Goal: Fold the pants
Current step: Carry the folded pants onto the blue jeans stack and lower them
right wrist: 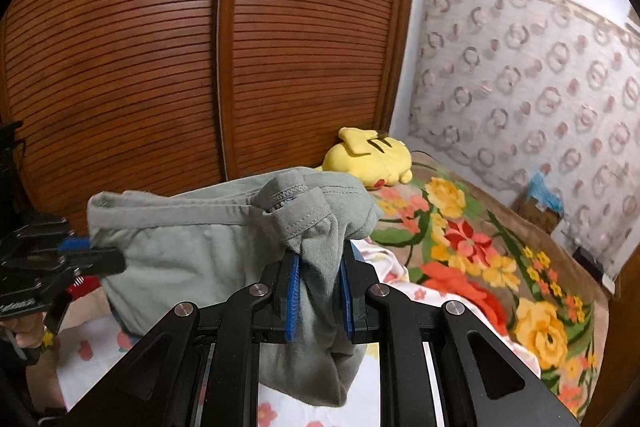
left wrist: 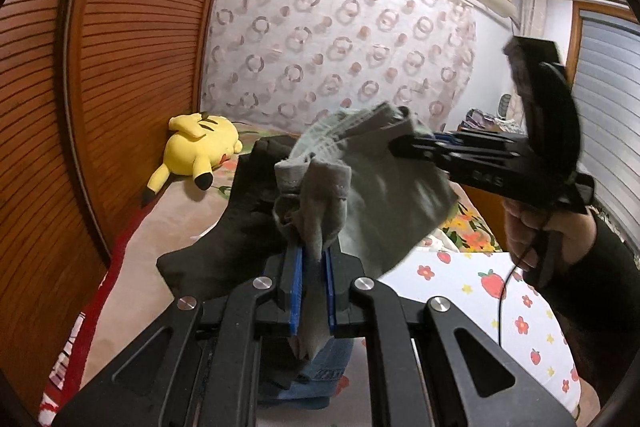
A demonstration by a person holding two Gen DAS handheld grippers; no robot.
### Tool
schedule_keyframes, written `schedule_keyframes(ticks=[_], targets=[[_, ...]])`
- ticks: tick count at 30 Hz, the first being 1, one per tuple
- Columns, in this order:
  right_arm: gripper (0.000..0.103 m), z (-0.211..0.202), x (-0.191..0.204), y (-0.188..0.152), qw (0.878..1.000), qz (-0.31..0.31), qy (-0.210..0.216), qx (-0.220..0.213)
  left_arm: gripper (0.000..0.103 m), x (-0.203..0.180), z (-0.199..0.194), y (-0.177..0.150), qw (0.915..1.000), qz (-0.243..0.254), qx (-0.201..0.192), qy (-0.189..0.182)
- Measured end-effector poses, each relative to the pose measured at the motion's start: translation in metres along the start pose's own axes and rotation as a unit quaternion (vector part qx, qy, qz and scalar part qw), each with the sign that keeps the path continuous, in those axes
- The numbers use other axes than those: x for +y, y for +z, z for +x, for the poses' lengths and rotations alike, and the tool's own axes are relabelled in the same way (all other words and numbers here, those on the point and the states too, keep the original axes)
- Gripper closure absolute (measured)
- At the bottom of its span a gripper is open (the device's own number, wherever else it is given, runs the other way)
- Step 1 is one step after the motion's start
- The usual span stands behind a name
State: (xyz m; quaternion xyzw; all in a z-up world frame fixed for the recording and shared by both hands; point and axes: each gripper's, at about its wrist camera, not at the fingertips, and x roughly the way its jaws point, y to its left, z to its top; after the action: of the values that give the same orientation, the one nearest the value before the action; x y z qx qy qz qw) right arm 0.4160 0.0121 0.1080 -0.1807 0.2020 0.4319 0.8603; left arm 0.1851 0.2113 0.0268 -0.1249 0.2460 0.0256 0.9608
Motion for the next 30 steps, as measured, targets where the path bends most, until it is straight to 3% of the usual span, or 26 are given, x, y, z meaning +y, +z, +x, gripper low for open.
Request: schedule_keyframes(ticks=[5,14,18,21,23,30], targets=[[0.086,0.03,-0.001,0.014,1.0,-0.023,0.015,0.003,0.092,0.008,-0.004,-0.002,0.9998,-0.018,-0.003,0.001],[0.086,0.073,-0.001,0.022,0.999,-0.039,0.025,0.005,0.092,0.021,0.0,-0.013,0.9988,-0.032,0.009,0.035],[0.072,0.081,-0.005,0.019,1.0,-0.016,0.022,0.009,0.092,0.026,0.006,-0.021,0.9975,-0.03,0.028,0.057],[0.063,0.075,-0.011,0.019,1.0,0.006,0.02,-0.002,0.08,0.029,0.005,-0.021,0.997,-0.029,0.031,0.065],[0.062,0.065,-0.014,0.018,1.0,0.015,0.016,-0.011,0.055,0.027,0.003,-0.018,0.9966,-0.026,0.025,0.073],[0.062,0.018,-0.014,0.0,0.998,0.037,0.032,-0.045,0.054,0.014,0.005,-0.005,0.9982,0.008,0.0,0.06]])
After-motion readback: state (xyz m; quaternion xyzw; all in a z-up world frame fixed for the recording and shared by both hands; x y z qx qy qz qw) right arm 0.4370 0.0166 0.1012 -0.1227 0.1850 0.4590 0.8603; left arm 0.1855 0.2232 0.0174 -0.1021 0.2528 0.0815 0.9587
